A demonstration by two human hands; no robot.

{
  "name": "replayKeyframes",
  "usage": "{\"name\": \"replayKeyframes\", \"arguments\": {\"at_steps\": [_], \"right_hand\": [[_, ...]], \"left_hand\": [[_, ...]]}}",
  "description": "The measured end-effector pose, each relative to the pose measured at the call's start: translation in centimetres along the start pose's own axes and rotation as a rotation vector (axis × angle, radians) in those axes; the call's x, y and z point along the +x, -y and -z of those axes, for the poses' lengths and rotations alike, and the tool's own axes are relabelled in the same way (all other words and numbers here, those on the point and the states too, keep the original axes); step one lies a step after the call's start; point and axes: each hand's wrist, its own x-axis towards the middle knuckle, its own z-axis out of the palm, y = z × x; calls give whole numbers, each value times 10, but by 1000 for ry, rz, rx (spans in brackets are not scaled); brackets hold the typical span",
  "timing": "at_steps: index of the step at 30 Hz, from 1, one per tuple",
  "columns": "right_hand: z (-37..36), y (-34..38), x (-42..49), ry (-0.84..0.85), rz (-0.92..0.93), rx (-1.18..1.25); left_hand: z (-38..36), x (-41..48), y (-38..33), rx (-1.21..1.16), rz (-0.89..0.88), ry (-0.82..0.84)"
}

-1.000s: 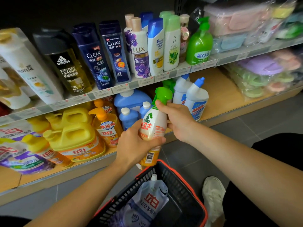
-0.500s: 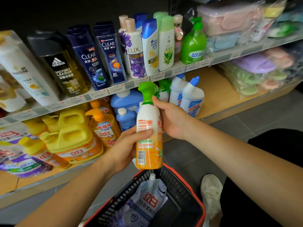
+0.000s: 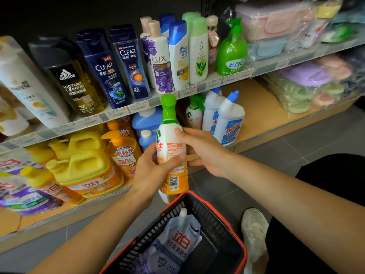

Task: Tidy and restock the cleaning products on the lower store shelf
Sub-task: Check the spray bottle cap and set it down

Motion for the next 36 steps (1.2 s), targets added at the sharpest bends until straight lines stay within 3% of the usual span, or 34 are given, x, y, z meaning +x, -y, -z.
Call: {"name": "replayKeyframes", "arguments": {"at_steps": [4, 7, 12, 15, 21, 28, 33, 36], "right_hand": [[-1, -3, -1, -67, 117, 54], [6, -7, 0, -114, 146, 87], [15, -3, 1, 67, 132, -5], [16, -6, -1, 217, 115, -12], [26, -9, -1, 351, 116, -20], [36, -7, 4, 341, 239, -135], [37, 0, 4, 250, 366, -309], [40, -1, 6, 228, 361, -308]], "left_hand": [[2, -2, -2, 6, -92, 121], [2, -4, -5, -72, -54, 200], [27, 11, -29, -167, -129, -44], [42, 15, -42, -229, -251, -26], [55, 14, -44, -111, -376, -64], [64, 13, -43, -217, -280, 71], [55, 12, -45, -409, -45, 83], [52, 12, -42, -413, -72, 72]]}}
